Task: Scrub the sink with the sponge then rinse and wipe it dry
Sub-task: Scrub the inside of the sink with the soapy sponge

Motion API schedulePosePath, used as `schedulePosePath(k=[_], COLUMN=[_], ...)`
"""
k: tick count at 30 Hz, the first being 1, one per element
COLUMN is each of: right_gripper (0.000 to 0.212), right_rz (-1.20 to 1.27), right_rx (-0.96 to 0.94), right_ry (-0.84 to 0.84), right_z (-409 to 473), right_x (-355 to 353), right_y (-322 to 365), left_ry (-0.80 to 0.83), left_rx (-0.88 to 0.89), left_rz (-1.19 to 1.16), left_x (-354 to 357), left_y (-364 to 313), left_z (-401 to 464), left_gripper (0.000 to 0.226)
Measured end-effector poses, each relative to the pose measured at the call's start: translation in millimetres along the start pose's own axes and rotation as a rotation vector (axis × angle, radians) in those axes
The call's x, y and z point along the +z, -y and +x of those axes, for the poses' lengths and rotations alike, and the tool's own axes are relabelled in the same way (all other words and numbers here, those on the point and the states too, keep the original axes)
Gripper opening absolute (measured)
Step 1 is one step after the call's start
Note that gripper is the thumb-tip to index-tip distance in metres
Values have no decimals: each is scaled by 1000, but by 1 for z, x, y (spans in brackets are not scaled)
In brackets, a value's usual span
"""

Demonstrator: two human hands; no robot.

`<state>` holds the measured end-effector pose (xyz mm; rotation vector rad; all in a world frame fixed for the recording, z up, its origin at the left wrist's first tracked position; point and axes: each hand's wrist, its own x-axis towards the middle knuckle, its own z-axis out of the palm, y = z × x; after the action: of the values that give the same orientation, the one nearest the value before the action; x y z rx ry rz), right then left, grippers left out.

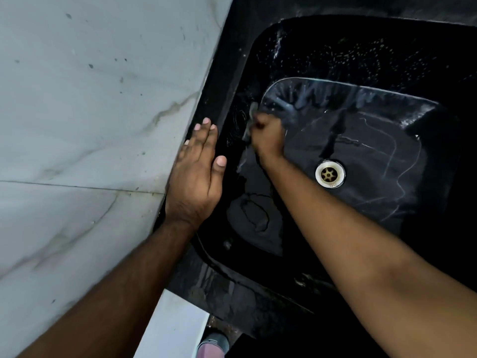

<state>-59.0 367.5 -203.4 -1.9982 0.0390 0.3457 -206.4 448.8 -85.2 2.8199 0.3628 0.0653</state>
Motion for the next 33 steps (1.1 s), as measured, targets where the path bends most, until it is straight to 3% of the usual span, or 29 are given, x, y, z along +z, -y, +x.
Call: schedulePosePath(k=[3,6,10,12,14,18,21,23,25,29,33], right_gripper=[26,13,29,22,22,33,18,25,18,16,14], right_rz=[102,141,96,98,113,96,121,39,-77,-27,119], right_rx=[-176,-291,-1,68,55,-215,-365,-344,-250,-171,-362], right_ry=[-150,-80,170,114,5,-136,-89,46,112,-59,-121], right_z=[5,-47,-37,2,32,46,-1,-19,-5,34,-7], right_x=[-14,-13,9,17,3,-24,-20,-8,1,-3,-15], right_y=[47,37,-27,-33,2,56,37,-1,-25,8,42], left_ry=[0,6,3,3,0,-5,2,3,-2,-9,-12], left_rx=[-13,-8,-19,-16,-11,-14,-7,-9,-14,-13,-11], left_rz=[0,-1,-5,-16,-24,-12,-4,0,-2,-12,-11], left_x=[0,2,1,0,0,1,2,1,1,1,1], left_y=[2,2,1,0,0,2,1,1,1,3,2], left_z=[-1,-1,1,1,1,0,1,2,3,2,0], left_gripper=[58,58,58,58,58,58,59,59,59,58,58])
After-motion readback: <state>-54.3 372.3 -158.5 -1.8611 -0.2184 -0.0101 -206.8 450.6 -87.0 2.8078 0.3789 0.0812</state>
